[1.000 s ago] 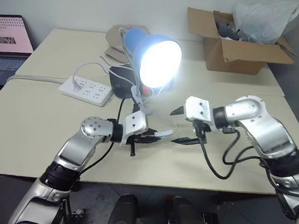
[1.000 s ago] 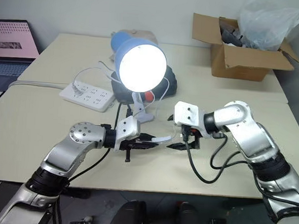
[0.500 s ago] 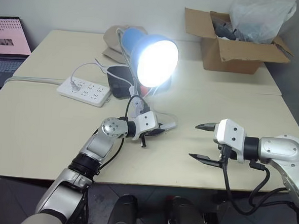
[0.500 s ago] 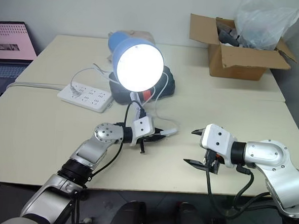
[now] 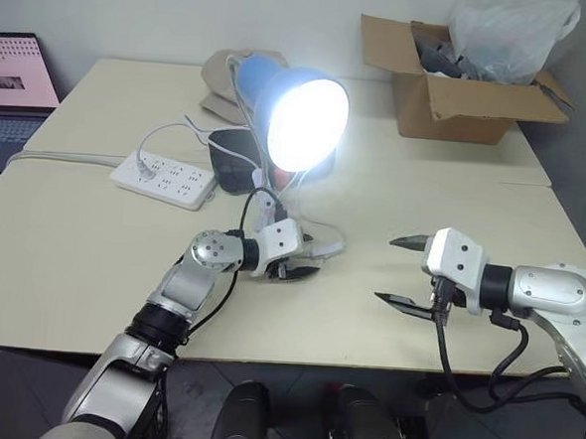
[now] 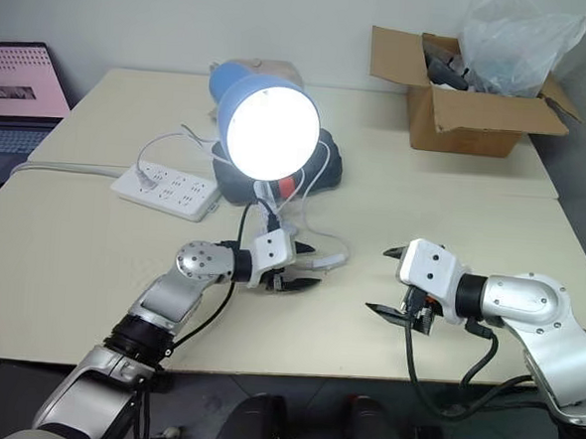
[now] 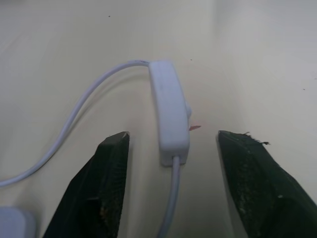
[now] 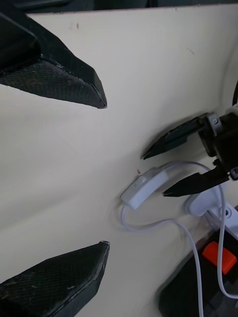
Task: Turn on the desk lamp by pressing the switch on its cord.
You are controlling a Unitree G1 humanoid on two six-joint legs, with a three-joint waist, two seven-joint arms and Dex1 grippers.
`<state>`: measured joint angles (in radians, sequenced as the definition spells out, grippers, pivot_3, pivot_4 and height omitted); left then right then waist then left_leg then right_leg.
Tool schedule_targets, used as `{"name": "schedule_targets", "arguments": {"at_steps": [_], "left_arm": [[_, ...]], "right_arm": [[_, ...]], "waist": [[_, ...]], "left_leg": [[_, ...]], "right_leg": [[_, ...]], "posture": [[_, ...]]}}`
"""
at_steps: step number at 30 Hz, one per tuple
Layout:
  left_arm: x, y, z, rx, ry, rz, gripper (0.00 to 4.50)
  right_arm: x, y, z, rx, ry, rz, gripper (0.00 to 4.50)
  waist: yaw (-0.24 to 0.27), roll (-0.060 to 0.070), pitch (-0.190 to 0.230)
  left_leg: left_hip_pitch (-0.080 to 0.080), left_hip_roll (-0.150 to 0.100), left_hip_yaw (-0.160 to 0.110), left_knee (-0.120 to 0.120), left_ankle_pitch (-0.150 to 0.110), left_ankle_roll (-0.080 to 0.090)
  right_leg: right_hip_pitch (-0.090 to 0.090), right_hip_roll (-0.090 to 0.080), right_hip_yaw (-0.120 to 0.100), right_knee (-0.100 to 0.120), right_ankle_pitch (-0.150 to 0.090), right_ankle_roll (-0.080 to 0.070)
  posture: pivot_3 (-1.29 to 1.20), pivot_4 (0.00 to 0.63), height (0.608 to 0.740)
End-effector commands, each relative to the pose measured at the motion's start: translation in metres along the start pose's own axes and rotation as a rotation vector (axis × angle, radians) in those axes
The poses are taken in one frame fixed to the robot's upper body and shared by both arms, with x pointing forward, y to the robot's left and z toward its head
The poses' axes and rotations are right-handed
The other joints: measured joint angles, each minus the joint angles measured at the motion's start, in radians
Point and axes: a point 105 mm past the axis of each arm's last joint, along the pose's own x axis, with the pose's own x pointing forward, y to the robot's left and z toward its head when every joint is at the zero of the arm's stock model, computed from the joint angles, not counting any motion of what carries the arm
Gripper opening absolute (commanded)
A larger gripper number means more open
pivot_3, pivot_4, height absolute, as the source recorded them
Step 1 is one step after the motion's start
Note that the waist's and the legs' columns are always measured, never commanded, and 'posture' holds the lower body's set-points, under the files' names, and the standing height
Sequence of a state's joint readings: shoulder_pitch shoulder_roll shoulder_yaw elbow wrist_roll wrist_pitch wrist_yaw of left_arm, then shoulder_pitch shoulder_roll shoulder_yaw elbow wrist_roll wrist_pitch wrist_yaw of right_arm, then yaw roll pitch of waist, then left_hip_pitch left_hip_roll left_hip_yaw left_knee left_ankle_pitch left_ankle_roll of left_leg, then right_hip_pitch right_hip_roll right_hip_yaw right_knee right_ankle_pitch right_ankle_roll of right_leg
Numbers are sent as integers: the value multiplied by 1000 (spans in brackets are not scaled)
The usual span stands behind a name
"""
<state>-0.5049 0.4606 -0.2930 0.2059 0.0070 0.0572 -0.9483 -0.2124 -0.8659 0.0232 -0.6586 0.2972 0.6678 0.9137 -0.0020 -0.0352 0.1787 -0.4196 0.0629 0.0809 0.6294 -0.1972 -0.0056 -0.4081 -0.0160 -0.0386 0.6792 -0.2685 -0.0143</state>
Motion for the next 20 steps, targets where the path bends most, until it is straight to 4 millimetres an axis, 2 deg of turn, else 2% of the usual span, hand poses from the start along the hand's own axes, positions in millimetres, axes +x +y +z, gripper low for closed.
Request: {"name": "schedule_targets", "arguments": {"at_steps": [1,3,5,7,10,15,20], "left_arm": [[-20,9,23,35,-73,72,4201],[-42,5,28,-42,-117,101,4201],[-55,3,30,-79,-131,132,4201],[-79,6,22,-124,-101,228,4201],[-101,3,17,-175,-79,293,4201],[-123,-28,15,-263,-58,247,4201],[-128,-35,19,-283,-69,244,4201]], "right_arm": [[-6,-10,8,-18,-43,-44,4500],[-8,-17,7,-3,-75,-79,4500],[-10,-21,5,3,-89,-95,4500],[-15,-26,-3,12,-99,-126,4500],[-21,-29,-10,19,-119,-147,4500],[-29,-22,-23,42,-152,-145,4500],[-28,-20,-25,48,-169,-133,4500]], "waist": [[0,0,0],[-3,0,0],[-7,0,0],[-5,0,0],[-2,0,0],[0,0,0],[1,0,0]], "left_leg": [[0,0,0,0,0,0],[0,0,1,0,0,0],[0,0,1,0,0,0],[0,0,1,-1,0,0],[1,1,0,0,0,0],[2,0,1,0,0,0],[3,0,0,0,0,0]], "right_leg": [[0,0,0,0,0,0],[0,0,1,0,0,0],[0,0,1,-1,0,0],[0,0,1,0,0,0],[1,0,0,0,0,0],[2,-1,1,-1,0,0],[2,-2,0,0,-1,-1]], "posture": [[0,150,740],[0,150,740],[0,150,740],[0,150,740],[0,150,740],[0,150,740],[0,150,740]]}}
